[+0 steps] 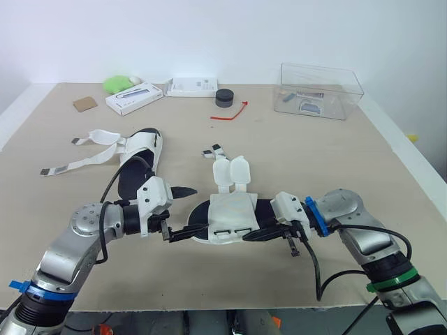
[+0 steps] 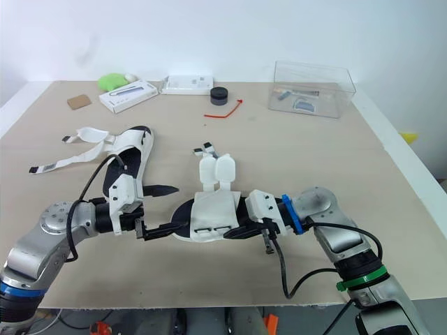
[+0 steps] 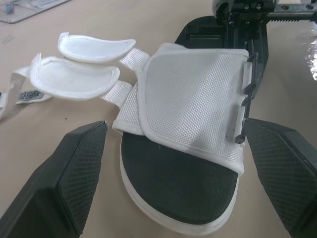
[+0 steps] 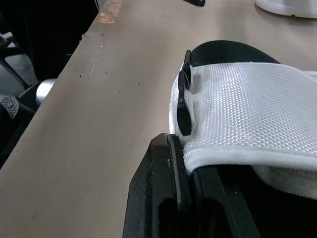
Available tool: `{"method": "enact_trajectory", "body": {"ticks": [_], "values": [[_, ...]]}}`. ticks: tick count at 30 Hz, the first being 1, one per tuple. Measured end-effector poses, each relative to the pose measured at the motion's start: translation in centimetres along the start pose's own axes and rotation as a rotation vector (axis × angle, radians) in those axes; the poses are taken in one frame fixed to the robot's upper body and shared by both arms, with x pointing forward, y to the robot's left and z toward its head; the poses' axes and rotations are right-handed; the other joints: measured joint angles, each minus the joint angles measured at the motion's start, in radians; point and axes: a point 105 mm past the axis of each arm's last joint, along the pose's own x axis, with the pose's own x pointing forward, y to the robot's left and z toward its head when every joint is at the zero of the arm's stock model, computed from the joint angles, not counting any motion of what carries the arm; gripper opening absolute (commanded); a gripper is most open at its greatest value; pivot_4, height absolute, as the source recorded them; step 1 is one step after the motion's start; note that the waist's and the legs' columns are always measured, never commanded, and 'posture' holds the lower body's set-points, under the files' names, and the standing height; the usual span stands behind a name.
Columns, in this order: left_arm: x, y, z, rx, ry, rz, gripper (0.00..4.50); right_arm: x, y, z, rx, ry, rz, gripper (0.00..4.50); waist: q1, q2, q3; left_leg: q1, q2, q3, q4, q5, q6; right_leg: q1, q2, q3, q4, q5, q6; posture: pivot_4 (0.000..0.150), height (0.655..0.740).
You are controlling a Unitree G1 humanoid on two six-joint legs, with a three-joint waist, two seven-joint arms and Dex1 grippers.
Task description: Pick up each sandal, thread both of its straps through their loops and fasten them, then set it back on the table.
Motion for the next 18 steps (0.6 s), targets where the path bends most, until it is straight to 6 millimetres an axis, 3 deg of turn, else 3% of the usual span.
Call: {"method": "enact_trajectory", "body": {"ticks": [5,6,8,10,11,12,14,16,18], "values": [[0.2,-0.2,-0.1,0.005,-0.003,-0.011,4.50,0.1,0.2,-0.3,0.015,-0.007,-0.010,0.03,0.000,0.000,0.000,0.000,0.000,0.000,0.000,0.000,0.000,0.000,0.000,0.000,0.000,0.000,0.000,0.150,0.7400],[0.2,-0.2,-0.1,0.004,-0.002,-0.011,4.50,0.1,0.2,-0.3,0.015,-0.008,-0.010,0.61,0.000,0.000,0.000,0.001,0.000,0.000,0.000,0.000,0.000,0.000,0.000,0.000,0.000,0.000,0.000,0.150,0.7400],[0.3,-0.2,-0.2,0.002,-0.003,-0.015,4.50,0.0,0.2,-0.3,0.025,-0.006,-0.009,1.03,0.000,0.000,0.000,0.001,0.000,0.000,0.000,0.000,0.000,0.000,0.000,0.000,0.000,0.000,0.000,0.150,0.7400],[0.5,-0.1,-0.5,-0.009,0.002,-0.019,4.50,-0.2,0.5,-0.6,0.042,0.004,0.005,1.97,0.000,0.000,0.000,0.001,0.000,0.000,0.000,0.000,0.000,0.000,0.000,0.000,0.000,0.000,0.000,0.150,0.7400],[0.5,-0.1,-0.5,-0.010,0.002,-0.019,4.50,-0.2,0.6,-0.6,0.043,0.005,0.006,1.97,0.000,0.000,0.000,0.001,0.000,0.000,0.000,0.000,0.000,0.000,0.000,0.000,0.000,0.000,0.000,0.150,0.7400],[0.6,-0.2,-0.8,-0.013,0.010,-0.026,4.50,-0.5,0.8,-0.6,0.046,0.012,0.014,2.83,0.000,0.000,0.000,0.000,0.000,0.000,0.000,0.000,0.000,0.000,0.000,0.000,0.000,0.000,0.000,0.150,0.7400],[0.8,-0.2,-0.9,-0.010,0.011,-0.034,4.50,-0.9,1.0,-0.5,0.050,0.016,0.019,3.25,0.000,0.000,0.000,0.000,-0.001,0.000,0.000,0.000,0.000,0.000,-0.001,0.000,0.000,0.000,0.000,0.150,0.7400],[1.0,-0.2,-0.8,0.001,0.007,-0.042,4.50,-2.1,1.7,-0.5,0.090,0.027,0.032,4.28,0.002,0.000,0.000,0.000,-0.001,0.000,0.000,0.000,0.000,0.000,-0.002,-0.001,0.000,0.000,0.001,0.150,0.7400],[1.1,0.2,-1.0,-0.003,0.012,-0.034,4.50,-3.3,2.0,-0.2,0.148,0.022,0.022,4.46,0.002,0.000,0.000,0.000,-0.002,0.000,0.000,0.000,0.000,0.000,-0.002,-0.001,0.000,0.000,0.001,0.150,0.7400]]}}
